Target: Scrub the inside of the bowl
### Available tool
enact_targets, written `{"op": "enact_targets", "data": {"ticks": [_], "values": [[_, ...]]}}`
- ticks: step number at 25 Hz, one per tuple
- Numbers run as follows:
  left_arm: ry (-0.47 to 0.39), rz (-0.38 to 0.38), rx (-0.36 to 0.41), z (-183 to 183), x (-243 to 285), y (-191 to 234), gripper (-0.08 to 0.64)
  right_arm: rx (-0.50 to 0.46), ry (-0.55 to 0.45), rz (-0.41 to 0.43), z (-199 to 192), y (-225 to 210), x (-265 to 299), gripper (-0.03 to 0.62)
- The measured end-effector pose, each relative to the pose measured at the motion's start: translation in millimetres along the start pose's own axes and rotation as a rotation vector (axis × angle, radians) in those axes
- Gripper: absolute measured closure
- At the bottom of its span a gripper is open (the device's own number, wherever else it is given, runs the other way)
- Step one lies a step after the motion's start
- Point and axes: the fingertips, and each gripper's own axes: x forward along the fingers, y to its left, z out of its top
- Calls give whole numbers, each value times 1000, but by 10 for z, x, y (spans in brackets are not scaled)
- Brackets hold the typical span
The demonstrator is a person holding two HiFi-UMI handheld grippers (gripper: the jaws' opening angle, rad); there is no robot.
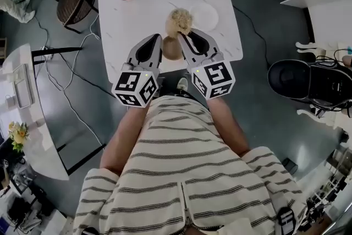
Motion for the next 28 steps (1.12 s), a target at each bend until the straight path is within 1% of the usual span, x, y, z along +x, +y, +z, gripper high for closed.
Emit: {"op": "enact_targets", "data": {"ticks": [3, 10, 17, 19, 22, 25, 28], "values": [[-34, 15, 52, 161, -33, -53, 555, 14, -38, -22, 122, -7, -36, 523], [-106, 47, 167, 444, -116, -124, 555, -28, -111, -48, 409, 7, -93, 523], [-179, 54, 239, 713, -168, -245, 555, -75, -143, -35, 644, 33, -102, 523], [-193, 57, 249, 765, -139, -252, 555, -88, -149, -26, 699, 22, -79, 523], [-207, 65, 268, 793, -142, -291, 555, -93, -156, -19, 731, 14, -117, 523], [-221, 73, 314, 821, -243, -317, 555, -97, -167, -21, 758, 85, -174, 523], [-238, 77, 323, 839, -290, -327, 555, -100, -176, -21, 772, 120, -207, 523]]}}
